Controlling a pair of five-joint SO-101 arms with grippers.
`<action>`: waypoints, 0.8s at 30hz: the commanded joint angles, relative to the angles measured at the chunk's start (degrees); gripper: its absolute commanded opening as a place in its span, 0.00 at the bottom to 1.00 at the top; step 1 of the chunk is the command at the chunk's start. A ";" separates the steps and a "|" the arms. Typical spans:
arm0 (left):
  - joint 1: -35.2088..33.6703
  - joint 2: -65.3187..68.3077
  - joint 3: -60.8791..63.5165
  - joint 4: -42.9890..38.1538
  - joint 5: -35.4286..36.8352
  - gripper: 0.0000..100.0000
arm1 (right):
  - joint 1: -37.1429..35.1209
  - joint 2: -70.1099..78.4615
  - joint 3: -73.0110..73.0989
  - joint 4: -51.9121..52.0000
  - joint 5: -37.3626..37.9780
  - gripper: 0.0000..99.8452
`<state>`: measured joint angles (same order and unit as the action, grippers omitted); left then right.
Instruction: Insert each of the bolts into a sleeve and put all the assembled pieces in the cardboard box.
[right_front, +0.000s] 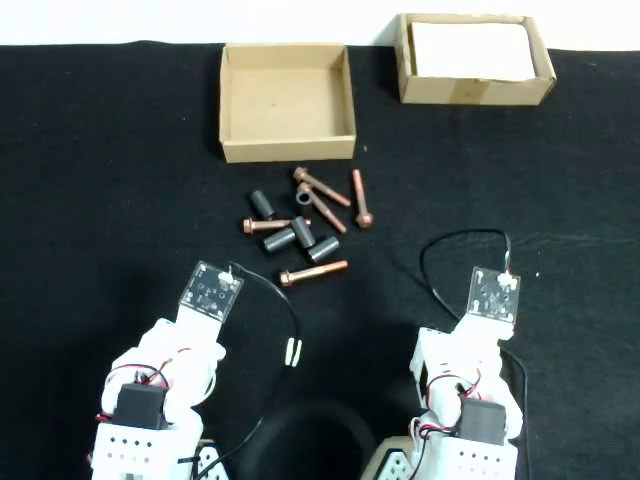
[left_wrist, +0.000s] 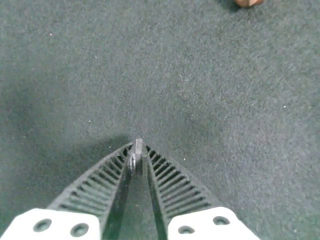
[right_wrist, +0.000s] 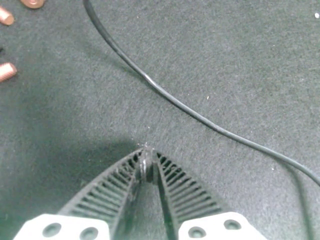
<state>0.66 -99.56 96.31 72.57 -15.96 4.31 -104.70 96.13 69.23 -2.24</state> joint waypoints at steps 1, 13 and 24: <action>0.57 -0.04 1.01 0.18 -0.26 0.01 | 0.31 -0.31 6.99 0.40 -0.26 0.01; 0.57 -0.04 1.01 0.18 -0.26 0.01 | -9.89 -0.31 6.99 2.24 -0.26 0.01; 0.57 -0.04 1.01 0.18 -0.26 0.01 | -16.66 -0.31 6.81 1.98 -0.18 0.02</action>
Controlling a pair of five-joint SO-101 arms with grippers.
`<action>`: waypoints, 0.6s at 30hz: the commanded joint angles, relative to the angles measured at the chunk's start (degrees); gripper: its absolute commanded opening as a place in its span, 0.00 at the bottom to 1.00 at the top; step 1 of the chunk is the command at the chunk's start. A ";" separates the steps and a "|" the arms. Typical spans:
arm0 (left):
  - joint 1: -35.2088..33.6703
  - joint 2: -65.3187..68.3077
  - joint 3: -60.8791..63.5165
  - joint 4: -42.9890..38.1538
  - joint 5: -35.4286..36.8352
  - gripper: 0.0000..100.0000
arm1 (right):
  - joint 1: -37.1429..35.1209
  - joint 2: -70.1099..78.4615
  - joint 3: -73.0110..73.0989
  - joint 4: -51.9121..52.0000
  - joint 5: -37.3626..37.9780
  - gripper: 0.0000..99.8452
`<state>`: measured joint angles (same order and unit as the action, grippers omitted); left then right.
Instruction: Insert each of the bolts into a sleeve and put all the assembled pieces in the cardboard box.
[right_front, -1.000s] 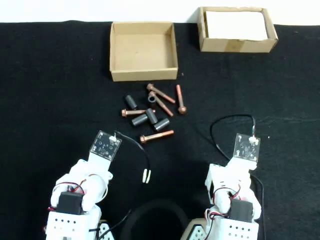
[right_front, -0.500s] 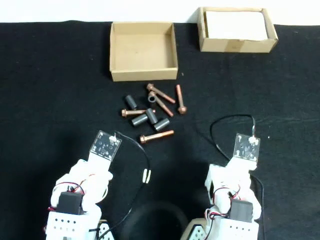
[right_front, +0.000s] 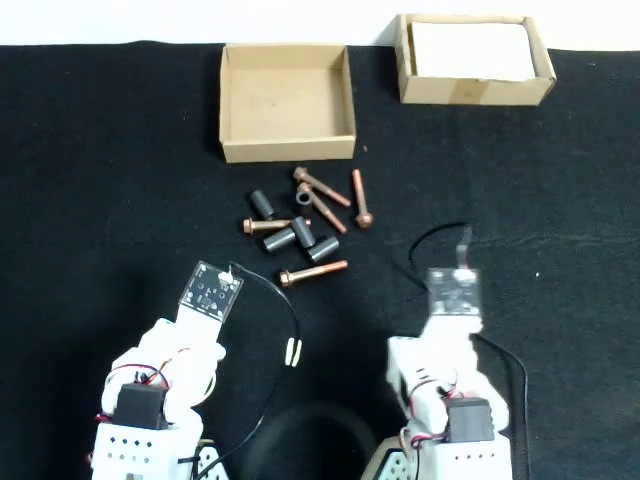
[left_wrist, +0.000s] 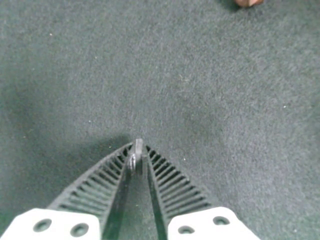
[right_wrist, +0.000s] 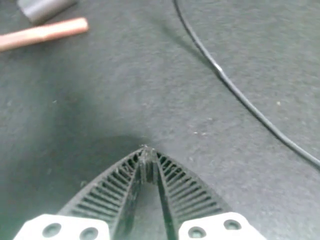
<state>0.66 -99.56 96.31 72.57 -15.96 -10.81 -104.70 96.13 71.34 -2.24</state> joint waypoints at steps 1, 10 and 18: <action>0.57 -0.04 1.01 0.18 -0.26 0.01 | -1.63 -0.40 6.37 -0.40 -0.09 0.02; 0.57 -0.04 1.01 0.18 -0.26 0.01 | -3.74 0.04 -16.04 -14.99 10.29 0.13; 0.57 -0.04 1.01 0.18 -0.26 0.01 | -7.25 35.82 -48.66 -8.66 8.88 0.13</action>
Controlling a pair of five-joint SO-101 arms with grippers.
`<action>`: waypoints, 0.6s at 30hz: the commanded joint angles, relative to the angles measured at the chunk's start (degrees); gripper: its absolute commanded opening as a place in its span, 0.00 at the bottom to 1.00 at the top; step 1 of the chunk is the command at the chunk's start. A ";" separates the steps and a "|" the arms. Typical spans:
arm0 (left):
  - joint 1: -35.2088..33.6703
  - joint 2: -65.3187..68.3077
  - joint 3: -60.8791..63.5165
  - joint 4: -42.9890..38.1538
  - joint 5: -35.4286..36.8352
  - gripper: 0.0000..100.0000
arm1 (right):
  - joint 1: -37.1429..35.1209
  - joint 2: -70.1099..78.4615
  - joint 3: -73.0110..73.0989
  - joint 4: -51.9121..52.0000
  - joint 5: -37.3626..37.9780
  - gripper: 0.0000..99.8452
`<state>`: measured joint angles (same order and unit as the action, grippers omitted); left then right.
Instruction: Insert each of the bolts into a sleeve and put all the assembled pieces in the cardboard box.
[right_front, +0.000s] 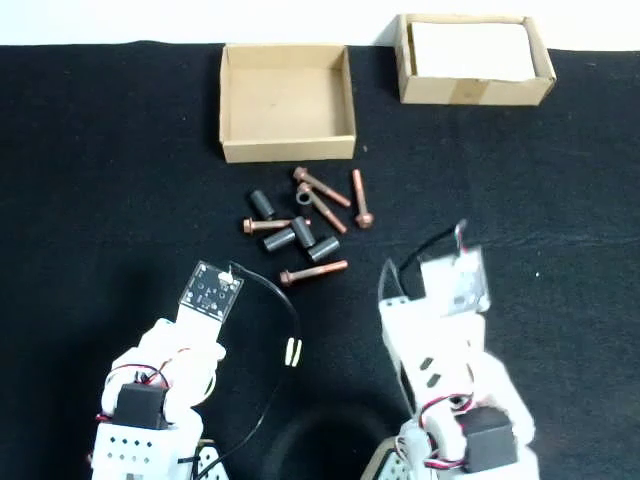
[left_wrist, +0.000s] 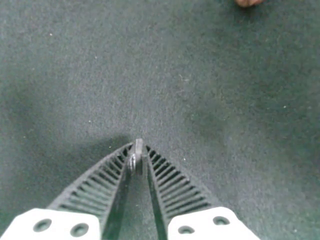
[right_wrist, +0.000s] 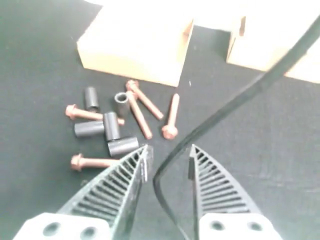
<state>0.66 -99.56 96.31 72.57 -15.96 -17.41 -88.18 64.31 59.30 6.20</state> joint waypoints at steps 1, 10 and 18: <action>0.57 -0.04 1.01 0.18 -0.26 0.01 | -0.84 27.03 -23.69 6.20 0.44 0.13; 0.57 -0.04 1.01 0.18 -0.26 0.01 | -12.70 85.05 -81.10 36.62 -14.15 0.13; 0.57 -0.04 1.01 0.18 -0.26 0.01 | -18.24 116.35 -101.93 41.27 -38.07 0.13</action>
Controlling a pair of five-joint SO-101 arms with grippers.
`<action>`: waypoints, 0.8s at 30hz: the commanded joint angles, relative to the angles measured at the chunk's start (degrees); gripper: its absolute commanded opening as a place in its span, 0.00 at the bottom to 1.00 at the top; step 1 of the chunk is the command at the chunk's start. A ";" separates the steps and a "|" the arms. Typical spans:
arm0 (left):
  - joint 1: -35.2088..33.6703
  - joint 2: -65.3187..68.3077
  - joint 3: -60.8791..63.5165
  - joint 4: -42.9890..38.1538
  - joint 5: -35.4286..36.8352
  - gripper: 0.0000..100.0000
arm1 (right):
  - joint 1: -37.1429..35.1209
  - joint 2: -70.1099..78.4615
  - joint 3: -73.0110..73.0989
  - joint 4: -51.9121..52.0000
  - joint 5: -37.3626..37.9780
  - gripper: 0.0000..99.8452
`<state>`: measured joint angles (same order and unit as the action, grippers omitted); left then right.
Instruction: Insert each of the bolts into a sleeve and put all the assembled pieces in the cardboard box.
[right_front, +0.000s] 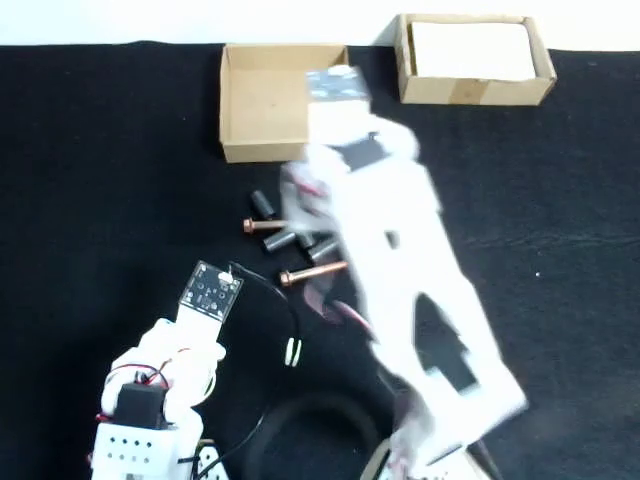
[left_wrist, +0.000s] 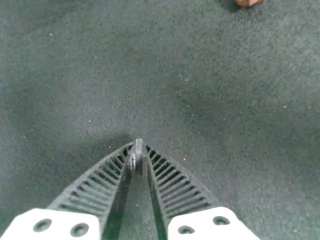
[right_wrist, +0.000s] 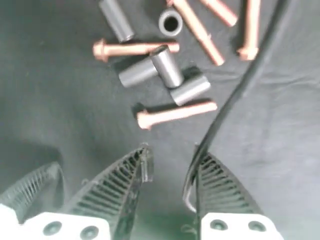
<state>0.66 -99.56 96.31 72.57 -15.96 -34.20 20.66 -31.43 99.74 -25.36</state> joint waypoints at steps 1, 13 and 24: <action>0.57 -0.04 1.01 0.18 -0.26 0.01 | -1.71 9.63 -6.99 0.84 -8.53 0.13; 0.57 -0.04 1.01 0.18 -0.26 0.01 | 2.33 20.97 -8.40 0.75 -17.23 0.13; 0.57 -0.04 1.01 0.18 -0.26 0.01 | 5.85 24.22 -9.54 -1.63 -23.30 0.13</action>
<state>0.66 -99.56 96.31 72.57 -15.96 -28.92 45.01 -38.11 97.89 -46.64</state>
